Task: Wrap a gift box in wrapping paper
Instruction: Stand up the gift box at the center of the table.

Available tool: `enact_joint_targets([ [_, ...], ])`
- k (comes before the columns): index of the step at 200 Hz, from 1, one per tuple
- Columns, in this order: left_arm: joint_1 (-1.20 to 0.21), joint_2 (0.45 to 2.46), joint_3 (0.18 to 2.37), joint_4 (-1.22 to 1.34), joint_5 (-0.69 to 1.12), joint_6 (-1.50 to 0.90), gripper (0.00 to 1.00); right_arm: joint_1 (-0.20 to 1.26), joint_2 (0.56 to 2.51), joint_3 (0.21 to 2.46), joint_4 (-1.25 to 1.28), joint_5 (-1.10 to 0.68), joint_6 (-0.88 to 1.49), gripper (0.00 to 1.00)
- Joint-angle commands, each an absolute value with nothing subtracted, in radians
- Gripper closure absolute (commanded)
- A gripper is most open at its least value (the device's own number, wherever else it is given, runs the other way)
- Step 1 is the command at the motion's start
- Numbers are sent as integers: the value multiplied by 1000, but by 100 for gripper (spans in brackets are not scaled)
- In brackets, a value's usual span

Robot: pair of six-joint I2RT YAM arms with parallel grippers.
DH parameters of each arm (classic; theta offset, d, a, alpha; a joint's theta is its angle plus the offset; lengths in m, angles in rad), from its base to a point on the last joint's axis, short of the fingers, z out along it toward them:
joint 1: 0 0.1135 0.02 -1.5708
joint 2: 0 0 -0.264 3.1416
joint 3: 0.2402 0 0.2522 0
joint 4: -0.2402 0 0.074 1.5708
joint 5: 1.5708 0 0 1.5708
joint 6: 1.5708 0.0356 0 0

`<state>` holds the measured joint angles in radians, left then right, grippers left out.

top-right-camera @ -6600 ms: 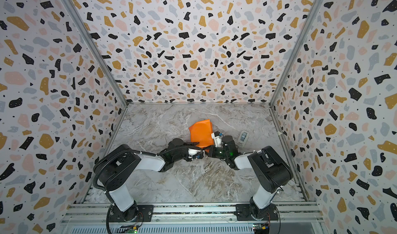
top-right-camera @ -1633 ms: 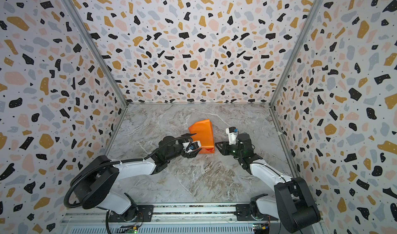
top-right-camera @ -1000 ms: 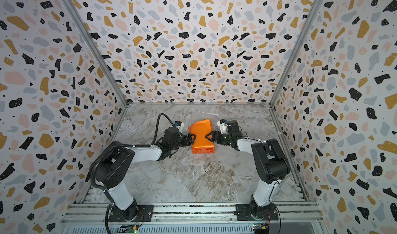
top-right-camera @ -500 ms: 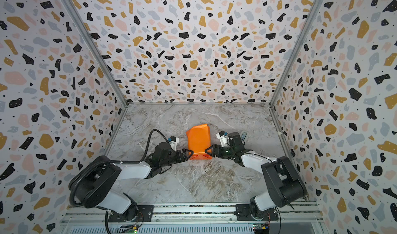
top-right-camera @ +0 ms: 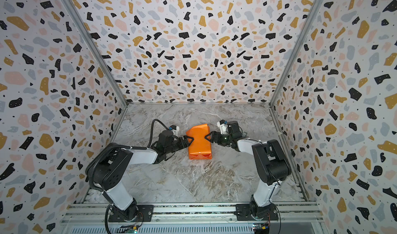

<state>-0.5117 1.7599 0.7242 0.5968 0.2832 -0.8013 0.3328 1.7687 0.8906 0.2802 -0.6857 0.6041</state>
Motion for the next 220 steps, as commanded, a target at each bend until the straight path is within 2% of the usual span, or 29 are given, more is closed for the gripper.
enact_joint_targets([
  [1,-530,1782,756,652,317,-809,15,356,1790,919,305,-717,603,15],
  [56,-549,1790,813,733,373,-862,16,384,1755,943,379,-769,645,21],
  [170,-560,1657,745,784,386,-860,18,414,1568,819,488,-712,654,21],
  [220,-566,1613,690,839,390,-867,12,429,1526,735,582,-690,662,21],
])
